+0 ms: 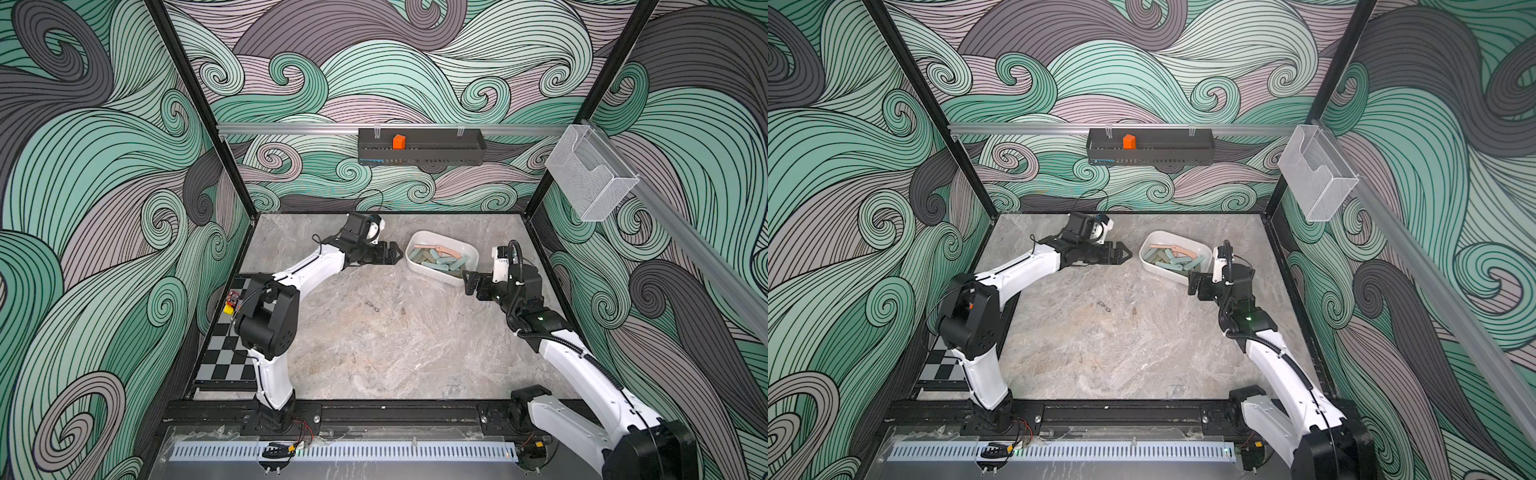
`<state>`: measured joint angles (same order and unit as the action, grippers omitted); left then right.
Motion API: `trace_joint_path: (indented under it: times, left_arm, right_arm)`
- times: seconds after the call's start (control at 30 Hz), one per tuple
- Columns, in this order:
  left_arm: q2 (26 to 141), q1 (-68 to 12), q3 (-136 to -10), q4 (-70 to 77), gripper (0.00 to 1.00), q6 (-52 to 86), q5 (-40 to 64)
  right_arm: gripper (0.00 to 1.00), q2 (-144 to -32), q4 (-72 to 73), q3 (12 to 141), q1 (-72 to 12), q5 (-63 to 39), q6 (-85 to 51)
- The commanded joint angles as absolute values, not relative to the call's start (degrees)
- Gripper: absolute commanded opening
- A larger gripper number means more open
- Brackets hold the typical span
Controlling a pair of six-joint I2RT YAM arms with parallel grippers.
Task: Take the fruit knife out of the storage box
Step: Move the storage box to the center of the board.
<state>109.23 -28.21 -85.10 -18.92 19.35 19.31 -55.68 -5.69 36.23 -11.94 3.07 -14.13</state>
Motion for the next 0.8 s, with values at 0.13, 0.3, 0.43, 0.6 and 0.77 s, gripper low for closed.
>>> trace_joint_path:
  times: [0.13,0.3,0.43,0.6,0.77]
  left_arm:
    - [119.7,-35.9,-97.4,-29.0,0.91,10.9,3.0]
    - [124.9,-36.7,-103.7,-29.7,0.89,11.2,0.1]
    - [125.6,-36.7,-104.3,-25.1,0.87,11.2,-1.4]
    - [127.1,-36.4,-106.3,-21.9,0.85,10.5,-3.6]
    - [133.1,-35.9,-115.3,-27.6,0.75,10.2,-5.1]
  right_arm:
    - [0.98,-53.2,-5.7,34.4,-13.5,2.6,-15.8]
    - [0.98,-50.4,-6.0,33.1,-13.8,2.3,-15.8]
    - [0.98,-49.0,-6.2,32.4,-13.8,2.4,-15.2]
    - [0.98,-48.7,-5.9,32.0,-13.9,2.0,-15.3]
    - [0.98,-48.1,-5.9,31.4,-13.8,1.1,-16.3]
